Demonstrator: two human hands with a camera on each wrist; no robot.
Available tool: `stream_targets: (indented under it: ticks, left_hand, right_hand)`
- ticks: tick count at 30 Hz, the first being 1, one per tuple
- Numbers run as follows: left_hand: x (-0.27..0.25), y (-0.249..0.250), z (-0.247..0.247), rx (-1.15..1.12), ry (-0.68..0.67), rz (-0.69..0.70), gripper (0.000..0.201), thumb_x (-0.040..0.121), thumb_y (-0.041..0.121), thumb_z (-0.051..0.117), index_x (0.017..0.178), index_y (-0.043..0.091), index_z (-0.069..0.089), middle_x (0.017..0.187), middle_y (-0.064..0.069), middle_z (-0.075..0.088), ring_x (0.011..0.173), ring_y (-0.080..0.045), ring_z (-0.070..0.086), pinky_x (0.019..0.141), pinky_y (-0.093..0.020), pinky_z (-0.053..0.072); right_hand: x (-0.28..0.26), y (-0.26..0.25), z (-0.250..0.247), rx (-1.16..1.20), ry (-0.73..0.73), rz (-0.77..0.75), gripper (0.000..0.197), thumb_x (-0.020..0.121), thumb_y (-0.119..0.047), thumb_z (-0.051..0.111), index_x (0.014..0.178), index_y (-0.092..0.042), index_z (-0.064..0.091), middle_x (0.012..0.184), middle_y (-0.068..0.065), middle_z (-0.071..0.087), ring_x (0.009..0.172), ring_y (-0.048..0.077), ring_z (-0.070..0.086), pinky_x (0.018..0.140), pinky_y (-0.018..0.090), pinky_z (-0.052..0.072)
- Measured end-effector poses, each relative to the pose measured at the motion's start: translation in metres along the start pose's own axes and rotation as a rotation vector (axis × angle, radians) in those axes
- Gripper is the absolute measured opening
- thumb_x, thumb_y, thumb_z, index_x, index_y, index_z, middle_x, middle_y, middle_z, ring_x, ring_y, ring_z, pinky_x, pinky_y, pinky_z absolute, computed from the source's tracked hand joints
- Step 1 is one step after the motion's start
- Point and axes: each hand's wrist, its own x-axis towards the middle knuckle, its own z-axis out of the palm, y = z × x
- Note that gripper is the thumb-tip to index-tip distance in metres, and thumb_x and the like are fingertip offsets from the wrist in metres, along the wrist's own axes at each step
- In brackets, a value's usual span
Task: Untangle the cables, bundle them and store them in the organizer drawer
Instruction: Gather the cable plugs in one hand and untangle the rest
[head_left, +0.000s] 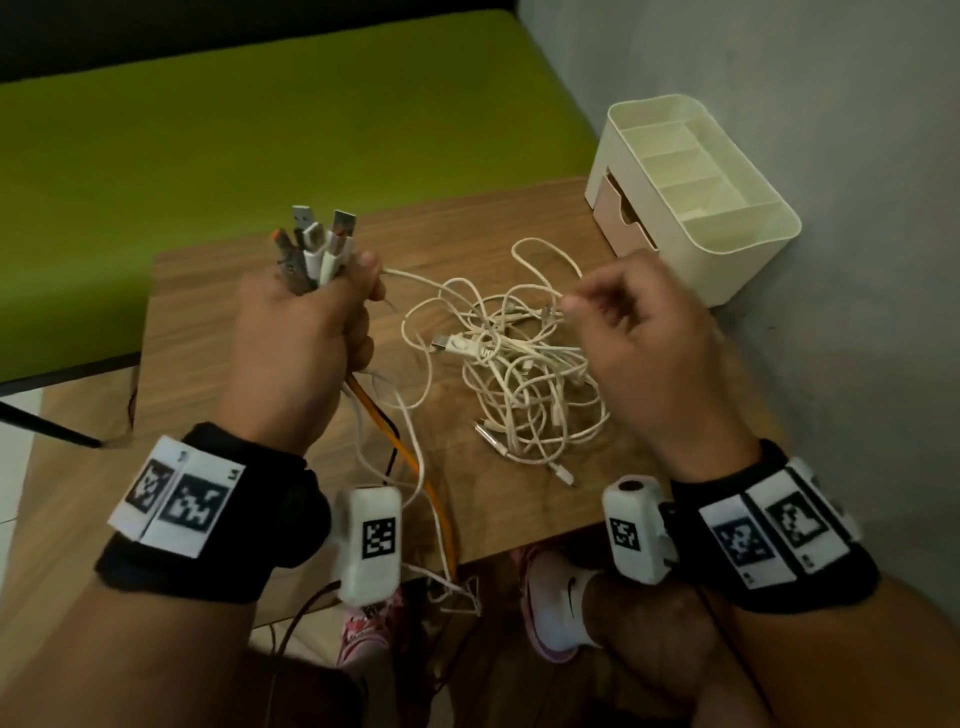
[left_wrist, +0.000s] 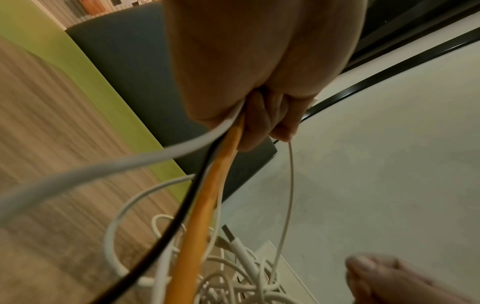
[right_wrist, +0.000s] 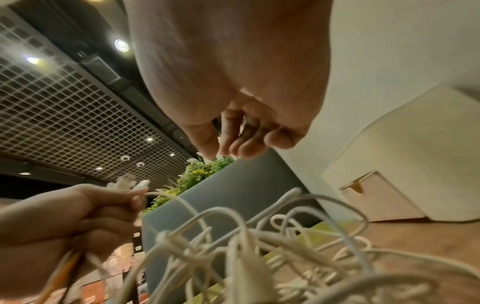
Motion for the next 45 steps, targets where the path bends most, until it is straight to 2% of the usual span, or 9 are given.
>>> stream_targets:
  ticks: [6, 8, 12, 17, 20, 25, 35, 41, 45]
  left_hand:
    - [-0.006, -0.002, 0.008, 0.015, -0.117, -0.055, 0.024, 0.090, 0.022, 0.059, 0.068, 0.013, 0.058, 0.051, 0.003, 0.026, 0.044, -0.014, 0.018, 0.044, -0.023, 0.022]
    - [-0.008, -0.001, 0.011, 0.039, -0.149, -0.061, 0.023, 0.089, 0.023, 0.059, 0.070, 0.010, 0.057, 0.050, 0.003, 0.026, 0.043, -0.014, 0.019, 0.044, -0.022, 0.022]
    - [-0.010, 0.001, 0.009, 0.072, -0.149, -0.083, 0.022, 0.088, 0.023, 0.060, 0.070, 0.010, 0.059, 0.049, 0.003, 0.027, 0.043, -0.014, 0.019, 0.044, -0.023, 0.022]
    - [-0.009, -0.001, 0.000, 0.408, -0.119, -0.157, 0.019, 0.079, 0.033, 0.071, 0.072, 0.015, 0.071, 0.047, 0.003, 0.036, 0.047, -0.018, 0.028, 0.051, -0.034, 0.024]
    - [-0.007, -0.001, -0.001, 0.553, -0.106, -0.178, 0.015, 0.086, 0.026, 0.072, 0.080, 0.012, 0.071, 0.043, 0.010, 0.040, 0.041, -0.011, 0.031, 0.051, -0.031, 0.027]
    - [-0.010, 0.004, 0.008, 0.564, -0.024, -0.039, 0.002, 0.087, 0.024, 0.072, 0.086, 0.023, 0.074, 0.071, 0.006, 0.069, 0.054, -0.001, 0.054, 0.054, -0.020, 0.041]
    - [-0.023, -0.009, 0.046, 0.652, -0.132, 0.010, 0.015, 0.075, 0.035, 0.082, 0.076, 0.026, 0.070, 0.056, 0.021, 0.062, 0.050, 0.006, 0.054, 0.046, -0.011, 0.033]
    - [-0.023, -0.012, 0.047, 0.519, -0.128, 0.012, 0.008, 0.081, 0.027, 0.078, 0.086, 0.021, 0.076, 0.074, 0.003, 0.074, 0.072, -0.013, 0.070, 0.064, -0.037, 0.055]
    - [-0.020, -0.011, 0.046, 0.407, -0.088, -0.010, 0.002, 0.082, 0.017, 0.077, 0.082, 0.018, 0.075, 0.068, 0.009, 0.072, 0.061, 0.002, 0.063, 0.054, -0.013, 0.044]
  right_hand:
    - [-0.016, 0.006, 0.034, -0.115, -0.304, -0.054, 0.044, 0.092, -0.043, 0.063, 0.131, -0.023, 0.058, 0.110, -0.011, 0.055, 0.102, 0.005, 0.052, 0.090, 0.030, 0.049]
    - [-0.015, 0.010, 0.040, -0.115, -0.292, -0.066, 0.037, 0.090, -0.037, 0.068, 0.123, -0.019, 0.065, 0.106, -0.009, 0.058, 0.100, 0.008, 0.055, 0.089, 0.031, 0.050]
    - [-0.008, 0.009, 0.037, -0.100, -0.273, 0.033, 0.011, 0.090, -0.023, 0.070, 0.100, -0.019, 0.070, 0.091, -0.014, 0.063, 0.081, -0.001, 0.057, 0.072, 0.012, 0.047]
    - [-0.003, 0.007, 0.026, 0.160, -0.213, 0.206, 0.009, 0.090, -0.024, 0.070, 0.091, -0.030, 0.063, 0.087, -0.012, 0.064, 0.077, 0.005, 0.062, 0.069, 0.024, 0.056]
    - [0.000, 0.007, 0.023, 0.282, -0.183, 0.237, 0.014, 0.089, -0.022, 0.072, 0.095, -0.033, 0.064, 0.090, -0.011, 0.065, 0.081, 0.003, 0.063, 0.075, 0.025, 0.057]
    - [-0.002, 0.004, 0.021, 0.262, -0.191, 0.229, 0.011, 0.093, -0.025, 0.067, 0.102, -0.031, 0.069, 0.092, -0.013, 0.069, 0.084, -0.002, 0.064, 0.071, 0.014, 0.053]
    - [-0.004, -0.003, 0.026, 0.338, -0.177, 0.218, 0.012, 0.090, -0.023, 0.071, 0.100, -0.027, 0.073, 0.095, -0.011, 0.072, 0.091, 0.002, 0.067, 0.079, 0.020, 0.055]
    - [-0.005, -0.004, 0.026, 0.393, -0.213, 0.199, 0.017, 0.089, -0.015, 0.072, 0.097, -0.029, 0.072, 0.097, -0.005, 0.073, 0.094, 0.010, 0.069, 0.083, 0.029, 0.058]
    - [-0.005, -0.002, 0.024, 0.398, -0.279, 0.297, 0.022, 0.085, -0.020, 0.076, 0.105, -0.022, 0.067, 0.097, -0.001, 0.071, 0.092, 0.011, 0.070, 0.084, 0.031, 0.059]
